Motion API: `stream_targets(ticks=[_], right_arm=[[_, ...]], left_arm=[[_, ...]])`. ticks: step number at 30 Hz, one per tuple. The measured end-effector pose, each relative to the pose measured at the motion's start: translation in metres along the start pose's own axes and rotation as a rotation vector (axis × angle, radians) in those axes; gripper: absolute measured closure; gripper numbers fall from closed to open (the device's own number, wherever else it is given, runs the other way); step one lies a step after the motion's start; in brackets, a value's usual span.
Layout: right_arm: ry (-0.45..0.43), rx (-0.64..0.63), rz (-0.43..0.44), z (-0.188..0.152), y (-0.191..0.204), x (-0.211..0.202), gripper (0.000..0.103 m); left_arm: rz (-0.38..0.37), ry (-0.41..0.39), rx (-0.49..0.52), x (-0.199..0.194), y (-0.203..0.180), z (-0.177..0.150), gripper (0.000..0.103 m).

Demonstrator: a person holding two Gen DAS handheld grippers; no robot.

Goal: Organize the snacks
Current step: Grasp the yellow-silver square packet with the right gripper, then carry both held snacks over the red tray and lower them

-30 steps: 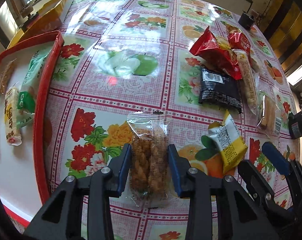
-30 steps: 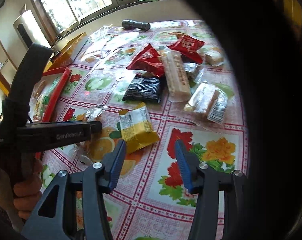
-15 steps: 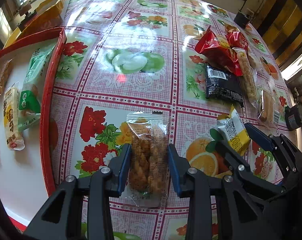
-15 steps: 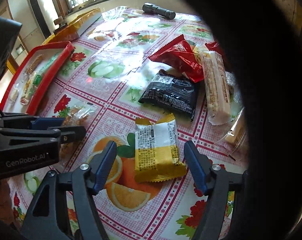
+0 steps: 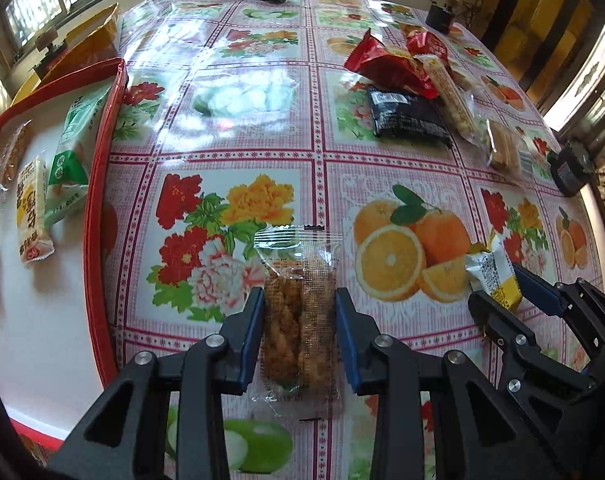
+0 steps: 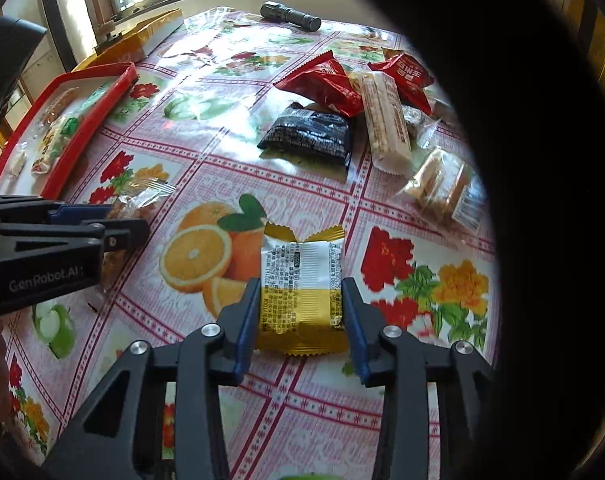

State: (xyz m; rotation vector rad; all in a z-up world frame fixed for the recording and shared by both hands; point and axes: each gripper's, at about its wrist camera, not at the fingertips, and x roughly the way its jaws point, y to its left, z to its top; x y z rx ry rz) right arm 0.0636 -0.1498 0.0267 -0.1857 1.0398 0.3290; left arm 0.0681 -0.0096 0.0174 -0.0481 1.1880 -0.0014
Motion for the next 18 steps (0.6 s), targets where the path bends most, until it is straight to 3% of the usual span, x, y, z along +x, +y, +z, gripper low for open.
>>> stream_targets(ticks=[9,18], right_arm=[[-0.022,0.047,-0.033,-0.055,0.010,-0.038,0.063],[-0.072,0.083,-0.032,-0.080,0.021,-0.065,0.062]], left_arm=[[-0.058,-0.023,0.086,-0.024,-0.011,-0.061,0.069],[-0.076,-0.068,0.131,-0.036,-0.017,-0.088,0.069]])
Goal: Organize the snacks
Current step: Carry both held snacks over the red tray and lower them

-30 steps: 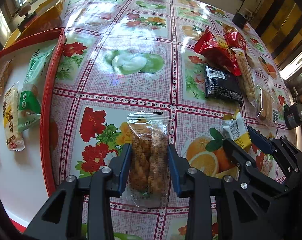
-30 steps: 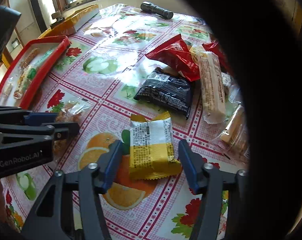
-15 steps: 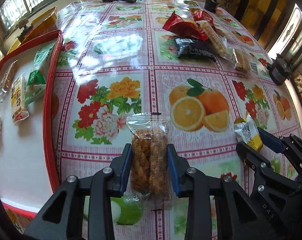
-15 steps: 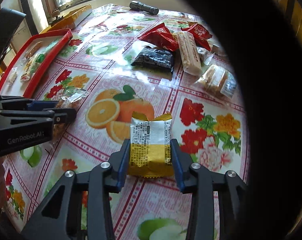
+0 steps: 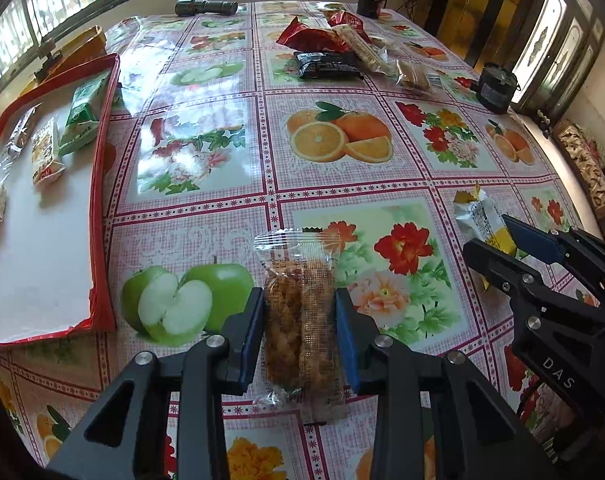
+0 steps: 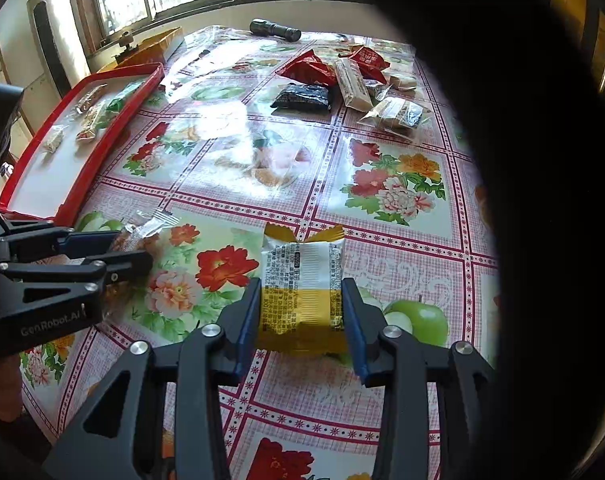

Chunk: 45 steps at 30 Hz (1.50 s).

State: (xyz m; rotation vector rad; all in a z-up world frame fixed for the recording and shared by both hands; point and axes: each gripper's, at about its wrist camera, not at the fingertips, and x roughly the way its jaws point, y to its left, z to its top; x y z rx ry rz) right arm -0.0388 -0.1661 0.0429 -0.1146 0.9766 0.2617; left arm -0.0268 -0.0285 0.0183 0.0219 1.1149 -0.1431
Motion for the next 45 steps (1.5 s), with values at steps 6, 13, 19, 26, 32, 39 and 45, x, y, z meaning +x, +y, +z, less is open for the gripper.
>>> stream_targets(ticks=[6,13,19,26,32,39,45], right_arm=[[-0.005,-0.009,0.006,0.001,0.011,-0.001,0.062],[-0.016,-0.021,0.025,0.006,0.024,-0.003,0.062],[-0.033,-0.043,0.045,0.018,0.039,-0.005,0.062],[-0.067,-0.098,0.080,0.046,0.070,-0.008,0.062],[-0.091,-0.158,0.128,0.079,0.112,0.000,0.062],[-0.095,-0.207,0.215,0.113,0.174,0.023,0.062],[-0.037,-0.223,0.291,0.122,0.218,0.056,0.062]], left_arm=[[-0.003,-0.026,0.004,-0.008,0.004,-0.009,0.069],[0.013,-0.086,0.012,-0.025,0.006,-0.011,0.069],[0.027,-0.120,-0.011,-0.036,0.018,-0.006,0.069],[0.079,-0.169,-0.080,-0.050,0.055,0.006,0.069],[0.166,-0.214,-0.158,-0.066,0.106,0.017,0.069],[0.290,-0.199,-0.247,-0.066,0.175,0.023,0.069],[0.343,-0.143,-0.297,-0.053,0.218,0.021,0.069]])
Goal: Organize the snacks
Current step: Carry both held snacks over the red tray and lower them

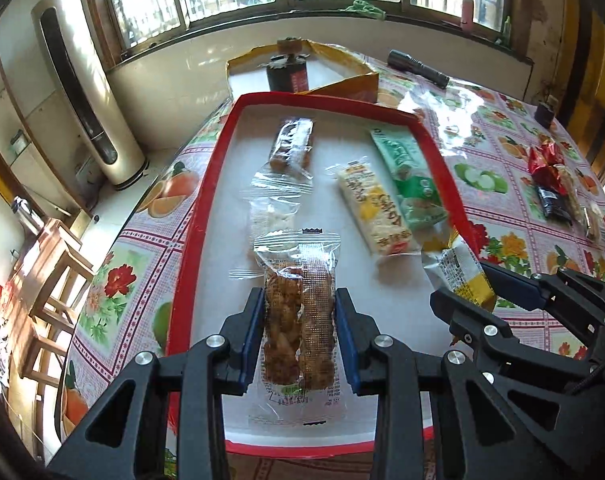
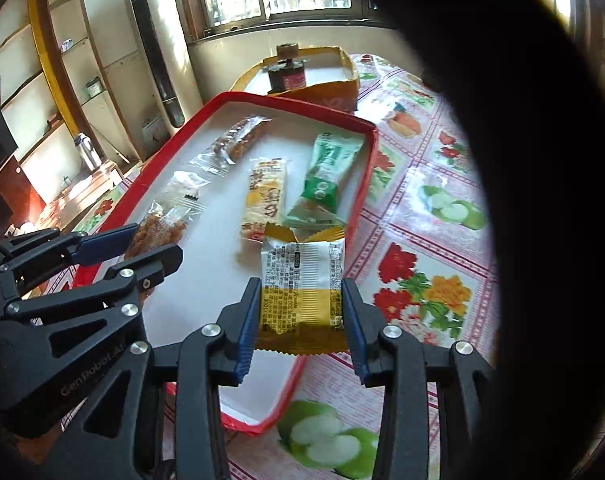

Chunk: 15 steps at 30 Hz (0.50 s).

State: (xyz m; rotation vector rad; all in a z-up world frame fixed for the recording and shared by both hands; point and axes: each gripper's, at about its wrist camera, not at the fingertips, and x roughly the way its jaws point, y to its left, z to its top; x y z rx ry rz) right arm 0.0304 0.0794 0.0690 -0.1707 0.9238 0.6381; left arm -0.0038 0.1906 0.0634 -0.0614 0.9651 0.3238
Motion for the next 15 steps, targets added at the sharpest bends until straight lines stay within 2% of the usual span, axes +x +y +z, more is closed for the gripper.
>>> stream_targets(ticks=[7,15], right_arm=[[0.062,0.032,0.033,0.001,0.006,0.036,0.062],[0.079,0.032,0.027,0.003,0.005,0.042,0.062]], left_arm=[[0.026,0.039,-0.005,0.020,0.009,0.004,0.069],[0.079,0.032,-0.004,0.019,0.008,0.002,0.065]])
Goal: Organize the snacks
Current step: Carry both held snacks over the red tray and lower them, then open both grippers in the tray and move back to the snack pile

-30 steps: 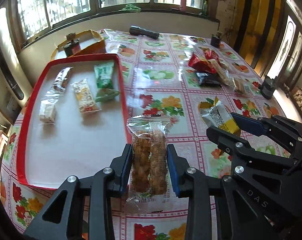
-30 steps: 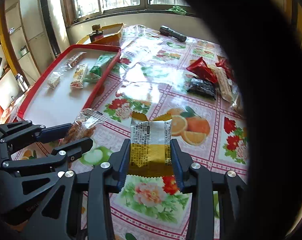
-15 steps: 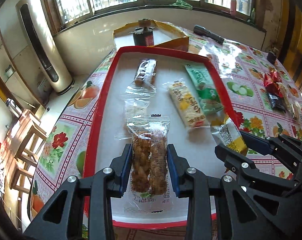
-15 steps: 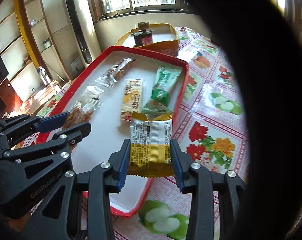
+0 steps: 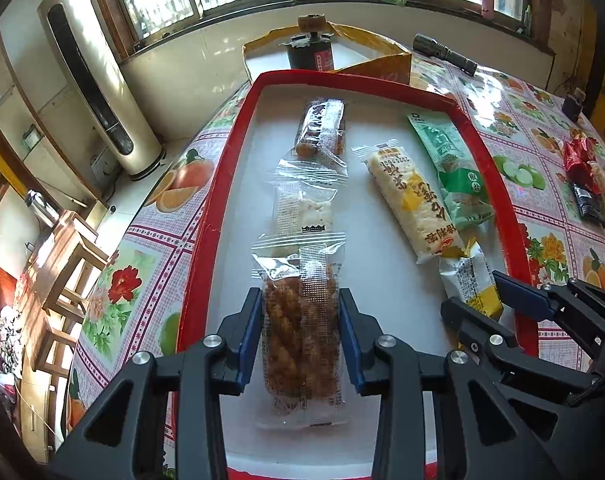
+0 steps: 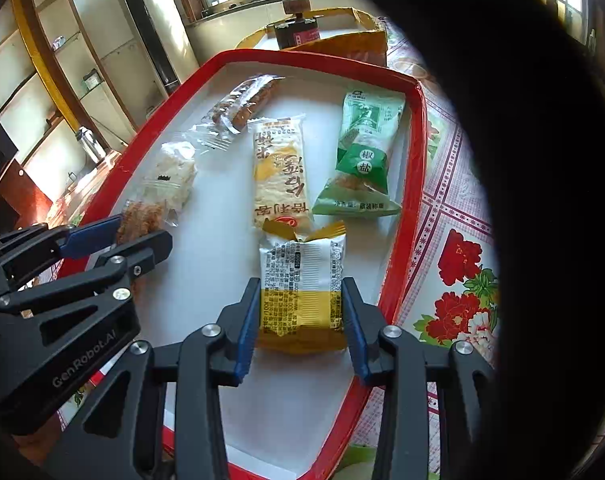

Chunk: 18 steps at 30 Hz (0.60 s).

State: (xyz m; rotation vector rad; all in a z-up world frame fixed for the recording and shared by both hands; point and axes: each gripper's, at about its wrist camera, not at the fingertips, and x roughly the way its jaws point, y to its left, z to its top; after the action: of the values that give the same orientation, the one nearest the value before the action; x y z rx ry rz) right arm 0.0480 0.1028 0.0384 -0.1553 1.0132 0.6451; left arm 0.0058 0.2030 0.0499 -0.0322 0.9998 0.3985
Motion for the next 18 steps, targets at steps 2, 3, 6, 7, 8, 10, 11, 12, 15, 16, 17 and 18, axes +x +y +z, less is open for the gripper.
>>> stream_targets(ticks=[2,3,6,7,8,10,11,12,15,16,17,18], right_arm=[[0.005,0.004,0.005,0.000,-0.001,-0.001,0.061],[0.007,0.008,0.010,0.000,-0.001,-0.001,0.061],[0.009,0.012,0.006,-0.003,-0.002,-0.005,0.061],[0.008,0.011,0.006,-0.004,-0.002,-0.007,0.061],[0.004,0.008,0.004,-0.005,-0.002,-0.010,0.061],[-0.006,0.003,-0.004,-0.006,-0.001,-0.015,0.061],[-0.014,0.000,-0.010,-0.006,-0.001,-0.018,0.061],[-0.023,-0.006,-0.015,-0.006,-0.001,-0.020,0.061],[-0.047,-0.012,-0.014,-0.006,0.000,-0.028,0.060],[-0.049,-0.008,-0.003,-0.006,0.000,-0.031,0.060],[-0.049,-0.005,0.012,-0.006,0.000,-0.033,0.060],[-0.053,-0.001,0.022,-0.006,0.000,-0.036,0.060]], left_arm=[[0.015,-0.003,0.005,0.000,-0.001,-0.001,0.064],[0.022,-0.002,0.004,0.000,-0.001,-0.001,0.061],[0.026,-0.010,-0.002,-0.004,0.000,-0.003,0.057],[0.033,-0.015,-0.004,-0.006,0.000,-0.003,0.056],[0.040,-0.021,-0.003,-0.007,-0.001,-0.003,0.054],[0.058,-0.034,0.001,-0.012,-0.002,-0.004,0.051],[0.068,-0.041,0.001,-0.014,-0.003,-0.004,0.049],[0.075,-0.049,0.001,-0.017,-0.002,-0.005,0.049],[0.094,-0.056,-0.002,-0.022,-0.001,-0.005,0.048],[0.095,-0.055,-0.006,-0.023,0.000,-0.005,0.048],[0.099,-0.051,-0.010,-0.024,0.001,-0.005,0.047],[0.109,-0.040,-0.017,-0.024,0.001,-0.006,0.047]])
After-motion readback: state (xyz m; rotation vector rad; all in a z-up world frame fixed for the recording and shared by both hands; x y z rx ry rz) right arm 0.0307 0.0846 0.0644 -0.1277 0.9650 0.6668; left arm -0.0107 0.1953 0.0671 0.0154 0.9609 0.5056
